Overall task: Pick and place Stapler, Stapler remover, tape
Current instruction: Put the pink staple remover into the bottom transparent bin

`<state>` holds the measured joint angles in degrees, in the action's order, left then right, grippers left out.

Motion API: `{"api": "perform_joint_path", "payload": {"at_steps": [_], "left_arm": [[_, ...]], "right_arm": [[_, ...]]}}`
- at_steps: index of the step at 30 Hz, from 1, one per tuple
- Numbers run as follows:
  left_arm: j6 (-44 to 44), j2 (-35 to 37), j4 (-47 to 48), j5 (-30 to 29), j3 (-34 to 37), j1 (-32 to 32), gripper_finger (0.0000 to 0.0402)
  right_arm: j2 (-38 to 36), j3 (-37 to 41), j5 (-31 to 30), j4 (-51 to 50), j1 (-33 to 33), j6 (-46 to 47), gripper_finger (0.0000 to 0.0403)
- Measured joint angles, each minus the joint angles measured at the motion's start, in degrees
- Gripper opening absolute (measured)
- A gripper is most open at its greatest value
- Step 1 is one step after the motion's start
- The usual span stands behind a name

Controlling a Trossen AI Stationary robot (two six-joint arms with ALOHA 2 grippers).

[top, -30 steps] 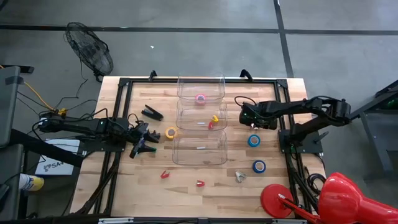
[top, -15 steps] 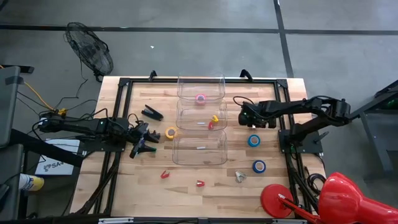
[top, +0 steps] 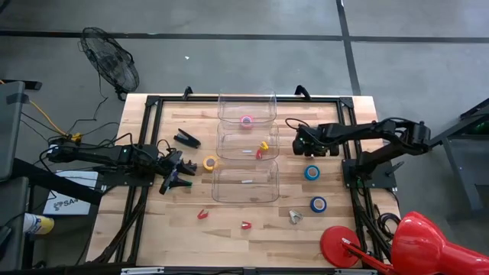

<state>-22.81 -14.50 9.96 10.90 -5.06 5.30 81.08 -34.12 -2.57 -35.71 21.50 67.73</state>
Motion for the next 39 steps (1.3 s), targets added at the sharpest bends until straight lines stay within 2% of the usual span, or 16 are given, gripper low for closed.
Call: {"api": "perform_joint_path", "payload": {"at_steps": [2, 8, 12, 26, 32, 39], "left_arm": [[0.0, 0.0, 0.0, 0.0, 0.0, 0.0, 0.0231], [0.0, 0.0, 0.0, 0.0, 0.0, 0.0, 0.0231], [0.0, 0.0, 0.0, 0.0, 0.0, 0.0, 0.0231], [0.0, 0.0, 0.0, 0.0, 0.0, 0.0, 0.0231], [0.0, 0.0, 0.0, 0.0, 0.0, 0.0, 0.0231], [0.0, 0.0, 0.0, 0.0, 0.0, 0.0, 0.0231]], "right_arm": [[0.1, -0.7, 0.5, -0.8, 0.0, -1.7, 0.0083], [0.1, -4.4, 8.0, -2.4, -0.3, -8.3, 0.0083], [0.1, -7.6, 11.0, -3.8, -1.1, -12.3, 0.0083], [-0.1, -26.0, 10.0, -14.4, -6.5, -29.7, 0.0085], [0.0, -33.2, 9.1, -14.2, -11.6, -37.7, 0.0083], [3.3, -35.8, 9.4, -10.8, -18.1, -43.5, 0.0085]]}}
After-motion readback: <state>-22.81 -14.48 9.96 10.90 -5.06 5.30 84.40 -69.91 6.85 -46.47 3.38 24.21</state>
